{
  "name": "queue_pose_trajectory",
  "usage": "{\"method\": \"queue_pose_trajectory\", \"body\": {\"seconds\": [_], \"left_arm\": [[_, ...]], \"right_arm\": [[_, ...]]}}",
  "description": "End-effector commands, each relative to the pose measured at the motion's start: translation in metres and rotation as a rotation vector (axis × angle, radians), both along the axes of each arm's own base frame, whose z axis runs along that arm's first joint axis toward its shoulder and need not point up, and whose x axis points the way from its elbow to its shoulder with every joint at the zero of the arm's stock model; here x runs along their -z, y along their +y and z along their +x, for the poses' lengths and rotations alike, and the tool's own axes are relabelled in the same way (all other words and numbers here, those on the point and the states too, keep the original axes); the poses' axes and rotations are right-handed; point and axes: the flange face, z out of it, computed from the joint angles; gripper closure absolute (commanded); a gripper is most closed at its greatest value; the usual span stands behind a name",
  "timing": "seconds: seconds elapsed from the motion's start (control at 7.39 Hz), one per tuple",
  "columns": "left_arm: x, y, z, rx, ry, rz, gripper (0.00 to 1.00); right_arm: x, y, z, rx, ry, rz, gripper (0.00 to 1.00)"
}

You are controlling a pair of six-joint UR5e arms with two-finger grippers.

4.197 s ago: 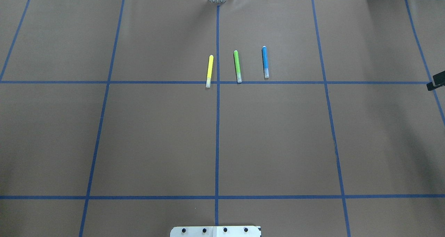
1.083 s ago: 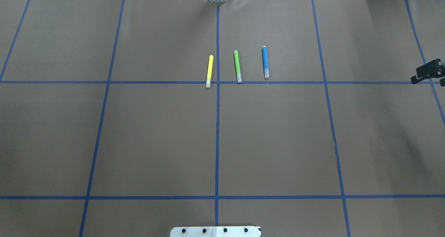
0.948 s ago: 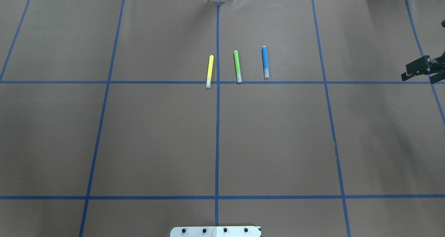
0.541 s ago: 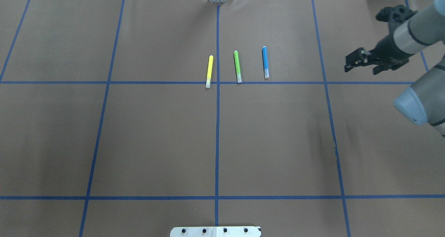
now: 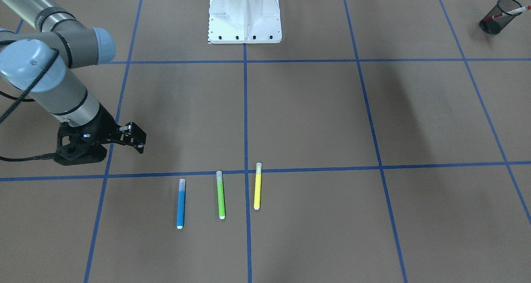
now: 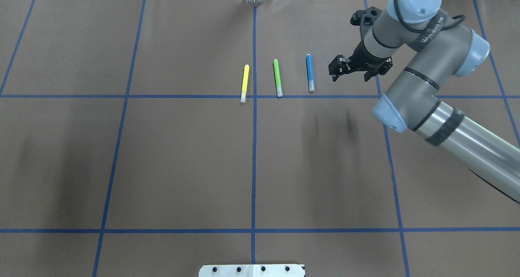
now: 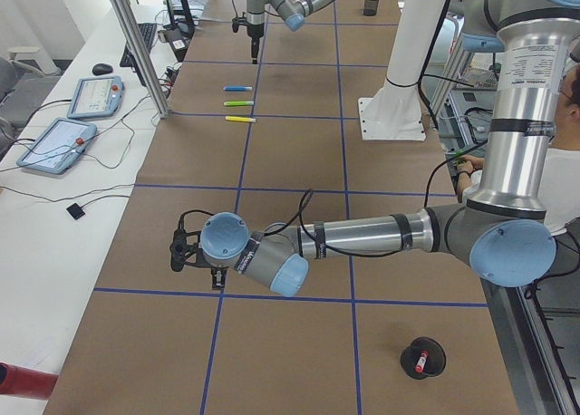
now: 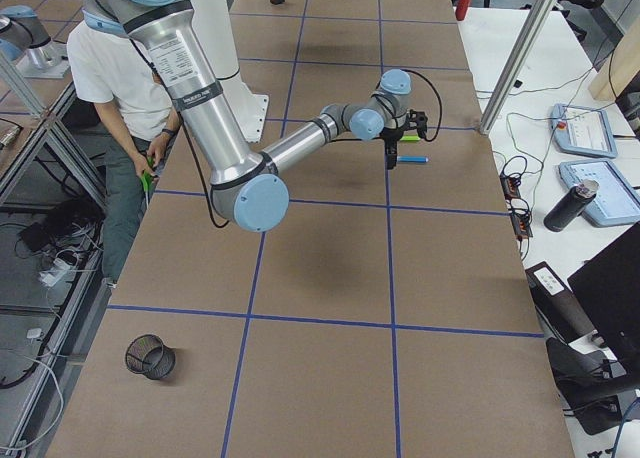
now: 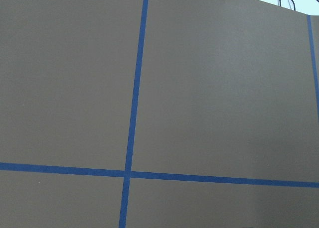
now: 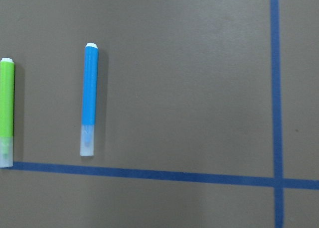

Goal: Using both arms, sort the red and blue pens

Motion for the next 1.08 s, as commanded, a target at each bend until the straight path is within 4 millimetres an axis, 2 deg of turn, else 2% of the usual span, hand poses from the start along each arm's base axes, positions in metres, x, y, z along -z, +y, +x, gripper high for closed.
{"method": "queue_pose_trajectory", "body": {"seconds": [0.0, 0.27, 0.41, 0.54, 0.68, 0.95], "left_arm": [[0.003, -0.002, 0.004, -0.006, 0.001, 0.007, 0.1], [0.003, -0.001, 0.004, -0.008, 0.002, 0.011, 0.09], [0.002, -0.001, 0.004, -0.008, 0.001, 0.013, 0.09], [0.002, -0.001, 0.004, -0.009, 0.001, 0.014, 0.09], [0.0, 0.001, 0.004, -0.009, 0.001, 0.011, 0.09], [-0.001, 0.003, 0.004, -0.011, 0.003, 0.014, 0.09]], "right_arm": [[0.014, -0.045, -0.043, -0.007, 0.035, -0.061, 0.03], [0.018, -0.079, -0.07, -0.006, 0.06, -0.143, 0.11], [0.023, -0.092, -0.073, 0.019, 0.034, -0.197, 0.14], [0.019, -0.104, -0.06, 0.049, -0.03, -0.253, 0.16], [0.0, -0.112, -0.06, 0.055, -0.057, -0.245, 0.17], [0.021, -0.132, -0.079, 0.062, -0.061, -0.245, 0.22]]}}
